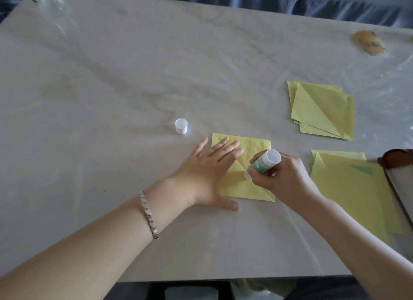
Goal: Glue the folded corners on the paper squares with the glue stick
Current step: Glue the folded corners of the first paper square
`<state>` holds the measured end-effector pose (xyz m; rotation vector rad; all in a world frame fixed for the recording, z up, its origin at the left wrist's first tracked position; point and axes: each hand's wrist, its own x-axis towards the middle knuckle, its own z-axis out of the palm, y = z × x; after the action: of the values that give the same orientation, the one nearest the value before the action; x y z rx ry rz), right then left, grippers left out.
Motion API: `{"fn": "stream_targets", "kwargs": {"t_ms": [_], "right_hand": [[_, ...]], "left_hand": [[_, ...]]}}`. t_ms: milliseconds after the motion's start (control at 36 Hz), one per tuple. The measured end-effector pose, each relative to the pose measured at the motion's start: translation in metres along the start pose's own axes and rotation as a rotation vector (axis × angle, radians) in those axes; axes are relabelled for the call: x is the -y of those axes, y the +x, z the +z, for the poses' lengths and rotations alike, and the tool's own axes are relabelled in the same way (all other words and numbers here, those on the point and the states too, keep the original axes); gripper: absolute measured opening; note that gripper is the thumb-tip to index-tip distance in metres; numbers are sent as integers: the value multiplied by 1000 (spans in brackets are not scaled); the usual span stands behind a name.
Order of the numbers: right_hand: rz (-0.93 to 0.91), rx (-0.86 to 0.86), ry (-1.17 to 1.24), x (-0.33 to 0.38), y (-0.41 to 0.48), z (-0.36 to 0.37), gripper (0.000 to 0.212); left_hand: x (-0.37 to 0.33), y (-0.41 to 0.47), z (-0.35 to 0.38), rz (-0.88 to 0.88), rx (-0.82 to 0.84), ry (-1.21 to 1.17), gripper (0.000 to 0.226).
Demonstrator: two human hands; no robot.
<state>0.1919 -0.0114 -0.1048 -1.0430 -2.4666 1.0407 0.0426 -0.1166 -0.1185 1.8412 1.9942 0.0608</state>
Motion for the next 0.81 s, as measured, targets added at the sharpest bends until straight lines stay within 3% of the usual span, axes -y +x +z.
{"fn": "stream_targets", "kwargs": {"t_ms": [250, 500, 667, 806], "right_hand": [[-5, 11, -29, -3, 1, -1, 12], [-15, 29, 1, -3, -5, -1, 11], [-63, 141, 1, -4, -15, -5, 11], [-42, 100, -31, -5, -7, -4, 13]], "left_hand": [[-4, 12, 5, -112, -42, -26, 113], [-3, 14, 5, -138, -69, -28, 116], [-5, 16, 3, -150, -67, -8, 118], [-5, 17, 5, -163, -70, -10, 119]]}}
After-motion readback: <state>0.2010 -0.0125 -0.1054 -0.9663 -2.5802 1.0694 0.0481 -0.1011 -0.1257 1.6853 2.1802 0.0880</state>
